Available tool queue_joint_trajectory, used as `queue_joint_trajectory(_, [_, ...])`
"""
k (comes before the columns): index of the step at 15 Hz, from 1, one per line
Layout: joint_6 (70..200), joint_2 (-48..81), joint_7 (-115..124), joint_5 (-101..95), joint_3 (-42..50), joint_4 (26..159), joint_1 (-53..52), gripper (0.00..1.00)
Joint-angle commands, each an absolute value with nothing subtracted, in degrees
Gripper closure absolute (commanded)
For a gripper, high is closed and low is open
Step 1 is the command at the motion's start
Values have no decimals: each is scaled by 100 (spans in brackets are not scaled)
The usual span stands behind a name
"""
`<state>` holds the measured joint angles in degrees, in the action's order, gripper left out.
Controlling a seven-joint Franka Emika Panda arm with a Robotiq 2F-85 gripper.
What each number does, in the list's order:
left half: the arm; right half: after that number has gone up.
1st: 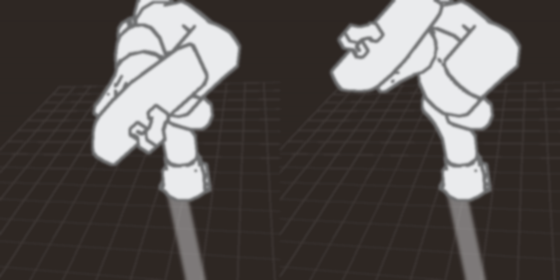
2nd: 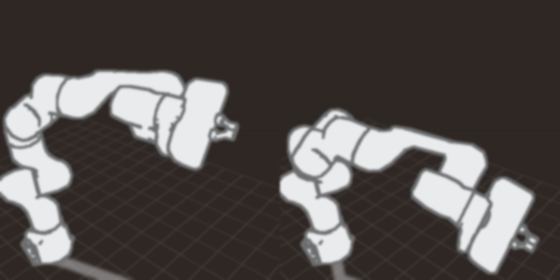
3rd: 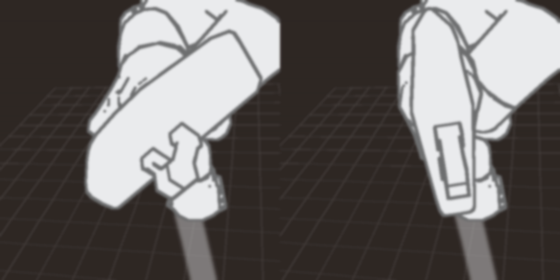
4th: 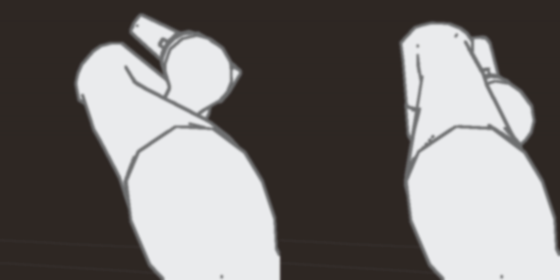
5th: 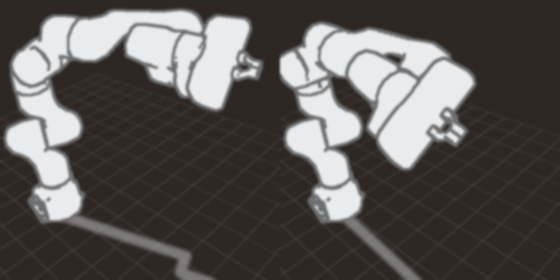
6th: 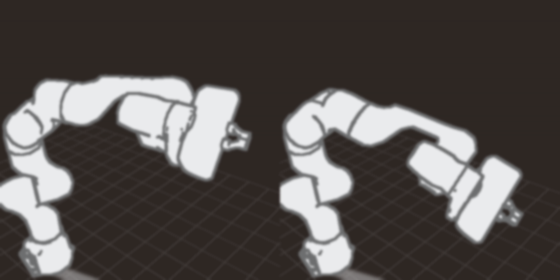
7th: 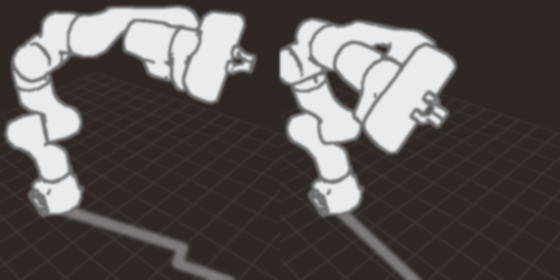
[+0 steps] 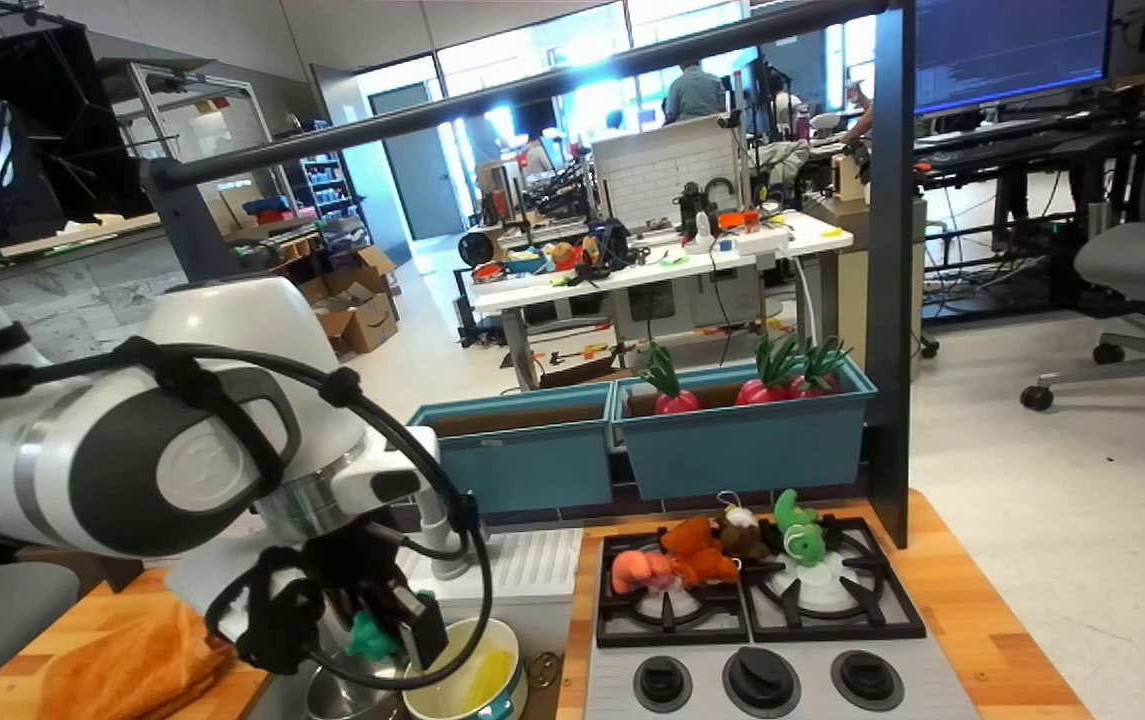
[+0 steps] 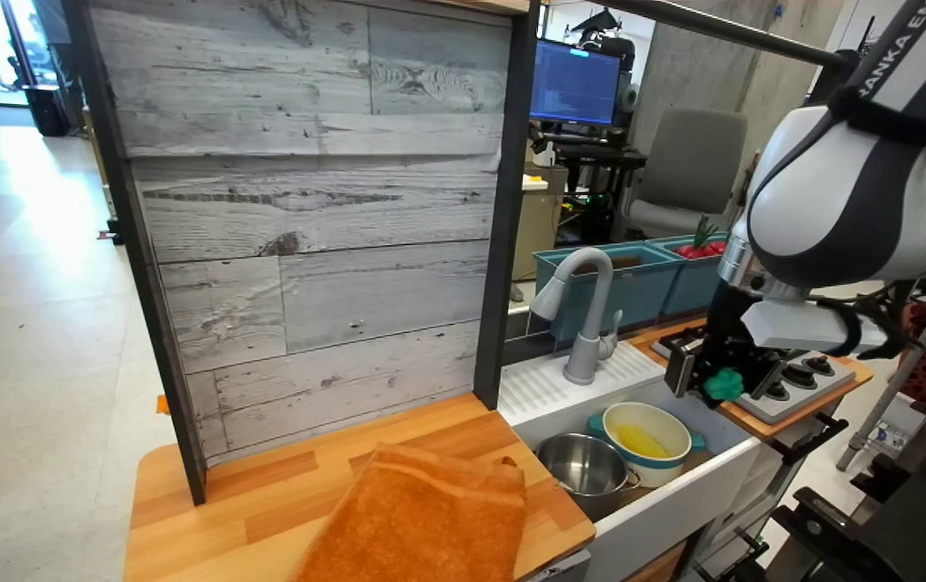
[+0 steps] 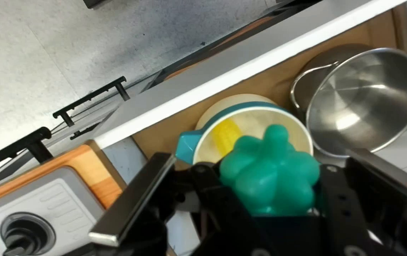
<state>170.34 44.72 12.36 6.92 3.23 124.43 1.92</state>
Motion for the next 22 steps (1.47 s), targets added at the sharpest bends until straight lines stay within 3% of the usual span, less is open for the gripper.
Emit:
queue_joint_trajectory(1, [16994, 4852, 996, 993, -132, 11878, 859, 99])
queue_joint_trajectory(8, [16482, 5747, 1100, 1135, -387, 10469, 898, 99])
queue_joint_trajectory(9, [16385, 5838, 1093, 1145, -416, 10323, 897, 72])
queue_joint_trajectory(10, [16293, 5906, 1100, 1144, -409, 10218, 866, 71])
queue_joint_trajectory(14, [15809, 5867, 1273, 1092, -174, 10127, 622, 43])
queue_joint_trajectory(20, [15412, 4869, 1757, 863, 615, 11090, -91, 1])
queue_joint_trajectory(22, [15175, 4248, 1797, 610, 959, 11686, -445, 0])
